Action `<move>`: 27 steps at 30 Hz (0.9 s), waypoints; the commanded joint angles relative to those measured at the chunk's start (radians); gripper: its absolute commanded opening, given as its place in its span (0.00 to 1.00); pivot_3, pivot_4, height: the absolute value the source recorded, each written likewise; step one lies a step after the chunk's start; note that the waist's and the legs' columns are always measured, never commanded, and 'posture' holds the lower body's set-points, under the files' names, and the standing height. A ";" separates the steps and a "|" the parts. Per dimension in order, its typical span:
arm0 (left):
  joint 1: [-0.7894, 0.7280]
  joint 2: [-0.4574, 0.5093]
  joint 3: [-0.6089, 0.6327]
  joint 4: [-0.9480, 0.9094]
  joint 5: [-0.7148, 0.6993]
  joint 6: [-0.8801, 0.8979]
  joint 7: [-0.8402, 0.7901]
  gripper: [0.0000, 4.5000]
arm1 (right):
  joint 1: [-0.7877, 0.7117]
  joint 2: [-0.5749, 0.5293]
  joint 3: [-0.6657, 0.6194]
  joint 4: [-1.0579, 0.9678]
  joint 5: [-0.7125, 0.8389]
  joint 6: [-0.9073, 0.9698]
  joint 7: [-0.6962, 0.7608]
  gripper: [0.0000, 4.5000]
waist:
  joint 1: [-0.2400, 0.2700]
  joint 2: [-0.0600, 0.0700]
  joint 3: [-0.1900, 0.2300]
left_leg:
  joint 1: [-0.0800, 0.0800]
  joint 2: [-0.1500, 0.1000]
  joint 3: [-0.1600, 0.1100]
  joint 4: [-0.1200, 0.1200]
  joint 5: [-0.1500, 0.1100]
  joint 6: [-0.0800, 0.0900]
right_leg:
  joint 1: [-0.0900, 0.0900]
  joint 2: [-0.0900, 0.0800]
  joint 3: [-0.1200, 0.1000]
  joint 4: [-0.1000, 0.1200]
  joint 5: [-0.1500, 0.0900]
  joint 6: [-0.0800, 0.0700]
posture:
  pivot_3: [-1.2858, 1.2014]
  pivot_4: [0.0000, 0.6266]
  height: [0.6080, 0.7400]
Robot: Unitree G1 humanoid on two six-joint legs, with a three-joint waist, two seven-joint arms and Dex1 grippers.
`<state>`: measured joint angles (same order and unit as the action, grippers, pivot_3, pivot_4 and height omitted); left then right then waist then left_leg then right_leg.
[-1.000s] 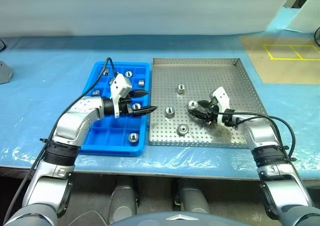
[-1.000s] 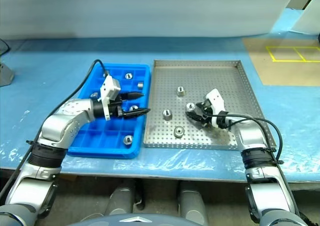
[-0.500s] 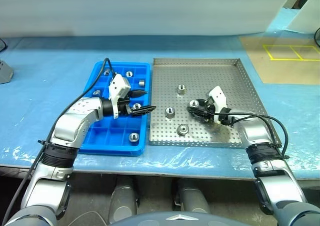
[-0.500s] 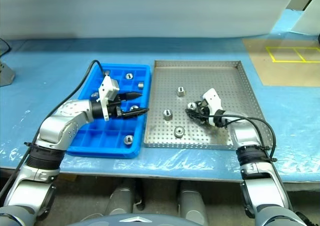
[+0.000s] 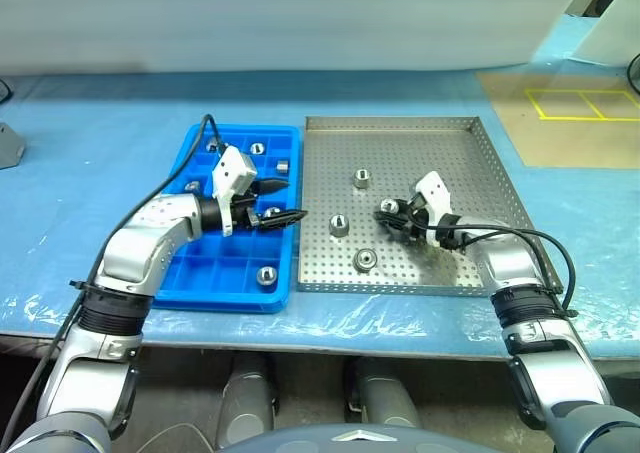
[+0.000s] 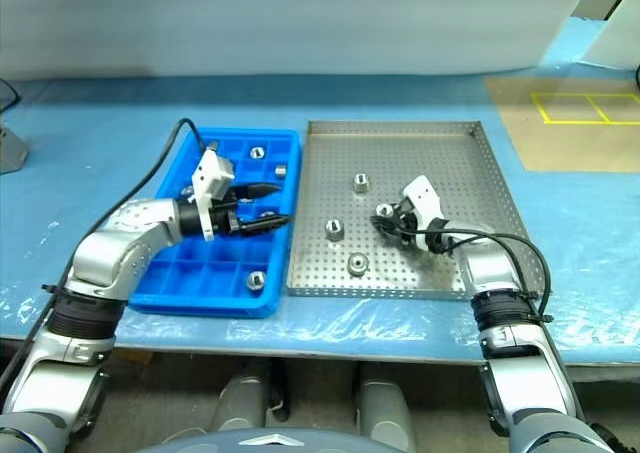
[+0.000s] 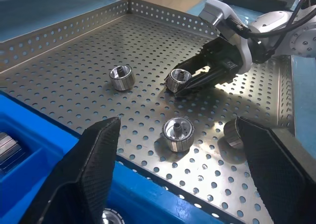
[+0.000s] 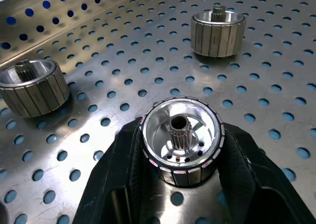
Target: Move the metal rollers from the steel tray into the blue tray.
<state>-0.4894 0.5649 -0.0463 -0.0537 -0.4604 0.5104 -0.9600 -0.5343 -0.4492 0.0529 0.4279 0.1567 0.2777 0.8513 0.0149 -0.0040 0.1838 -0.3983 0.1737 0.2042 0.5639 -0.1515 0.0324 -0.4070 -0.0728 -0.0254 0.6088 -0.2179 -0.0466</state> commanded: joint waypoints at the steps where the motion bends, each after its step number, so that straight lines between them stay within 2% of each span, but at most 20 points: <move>1: 0.009 0.058 0.072 0.002 -0.016 -0.016 -0.029 0.89 | -0.054 0.016 0.031 -0.121 0.016 0.013 0.038 0.38 | 0.000 0.000 0.000 | 0.000 0.000 0.000 0.000 0.000 0.000 | -0.001 0.000 0.000 0.000 0.000 0.000 | 0.47 0.24 1.00; 6: 0.024 0.113 0.129 -0.023 -0.030 0.004 -0.024 0.89 | -0.140 0.088 0.083 -0.225 0.049 0.045 0.081 0.38 | 0.008 0.000 0.000 | -0.003 0.000 0.000 -0.001 0.000 0.000 | -0.003 0.000 0.000 0.000 0.000 0.000 | 0.49 0.24 1.00; 11: 0.049 0.123 0.161 -0.054 -0.036 0.015 0.008 0.89 | -0.219 0.201 0.147 -0.200 0.065 0.063 0.125 0.38 | 0.028 0.000 0.000 | -0.003 0.000 0.000 -0.001 0.000 0.000 | -0.004 0.000 0.000 0.000 0.000 0.000 | 0.52 0.24 1.00; 18: 0.154 0.176 0.287 -0.105 -0.045 0.030 0.077 0.89 | -0.314 0.356 0.192 0.067 0.016 -0.073 0.129 0.38 | 0.049 0.000 0.000 | -0.007 0.000 0.000 -0.002 0.001 -0.002 | -0.008 0.000 -0.001 0.001 0.000 -0.001 | 0.56 0.24 1.00; 24: 0.245 0.190 0.344 -0.195 -0.072 0.064 0.117 0.89 | -0.372 0.398 0.179 0.257 -0.016 -0.175 0.127 0.38 | 0.071 0.000 0.000 | -0.008 0.000 0.000 -0.003 0.001 -0.002 | -0.009 0.000 -0.001 0.001 -0.001 -0.001 | 0.58 0.24 1.00; 27: 0.271 0.185 0.341 -0.246 -0.096 0.090 0.126 0.89 | -0.377 0.405 0.175 0.263 -0.008 -0.178 0.145 0.38 | 0.085 0.000 0.000 | -0.008 0.000 0.000 -0.003 0.001 -0.002 | -0.009 0.000 -0.001 0.001 -0.001 -0.001 | 0.58 0.24 1.00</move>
<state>-0.2197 0.7433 0.2701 -0.2440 -0.5296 0.5932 -0.8401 -0.8843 -0.0522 0.2455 0.7119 0.1412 0.1247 0.9813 0.1002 -0.0042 0.1841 -0.4060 0.1740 0.2042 0.5608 -0.1506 0.0303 -0.4164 -0.0732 -0.0261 0.6100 -0.2184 -0.0475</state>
